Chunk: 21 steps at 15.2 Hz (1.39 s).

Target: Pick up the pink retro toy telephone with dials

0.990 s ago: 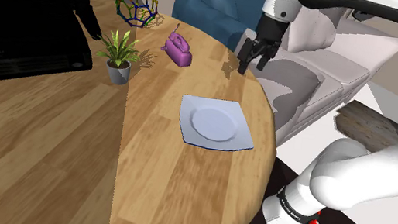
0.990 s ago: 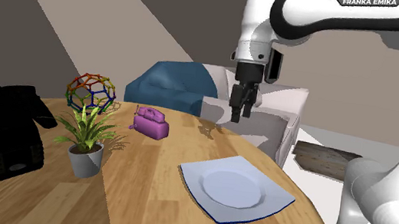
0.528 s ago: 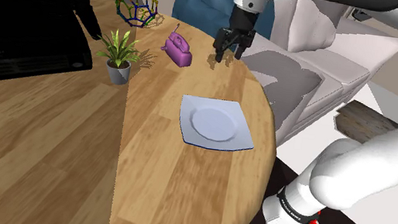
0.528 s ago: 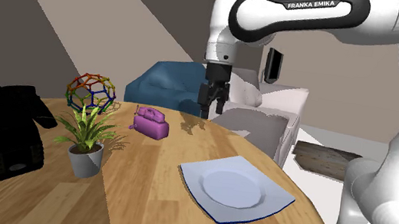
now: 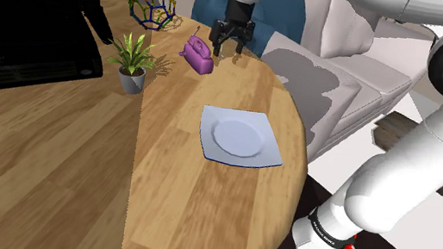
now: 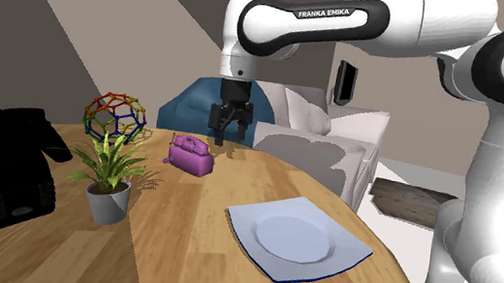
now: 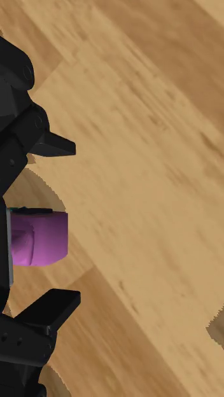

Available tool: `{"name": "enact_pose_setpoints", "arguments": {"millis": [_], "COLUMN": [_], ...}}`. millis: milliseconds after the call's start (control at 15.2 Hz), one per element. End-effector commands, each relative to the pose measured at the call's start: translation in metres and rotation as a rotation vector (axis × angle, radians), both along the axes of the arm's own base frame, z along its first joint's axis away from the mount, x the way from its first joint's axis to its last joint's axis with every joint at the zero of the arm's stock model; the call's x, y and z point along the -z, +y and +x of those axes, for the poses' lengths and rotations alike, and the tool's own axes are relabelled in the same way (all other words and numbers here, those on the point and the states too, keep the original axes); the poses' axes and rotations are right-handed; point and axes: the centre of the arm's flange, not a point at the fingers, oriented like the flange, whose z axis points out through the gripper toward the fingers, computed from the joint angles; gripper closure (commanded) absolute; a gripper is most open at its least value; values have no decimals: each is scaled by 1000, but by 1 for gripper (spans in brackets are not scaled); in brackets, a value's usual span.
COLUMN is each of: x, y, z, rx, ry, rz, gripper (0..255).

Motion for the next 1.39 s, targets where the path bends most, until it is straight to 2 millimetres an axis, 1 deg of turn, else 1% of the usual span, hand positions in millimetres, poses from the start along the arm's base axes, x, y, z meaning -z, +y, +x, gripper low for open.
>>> {"name": "enact_pose_setpoints", "arguments": {"millis": [0,462,528,924,990,1122,1188,1320], "x": [1,7,7,39,47,47,47,47], "y": [2,12,12,12,12,12,11,11], "z": [28,118,119,119,119,119,119,119], "rx": [1,5,5,5,5,5,5,5], "ry": [-3,-11,-11,-11,-11,-11,-11,-11], "rz": [-5,-22,-23,-23,-23,-23,-23,-23], "gripper": [0,0,0,0,0,0,255,255]}}
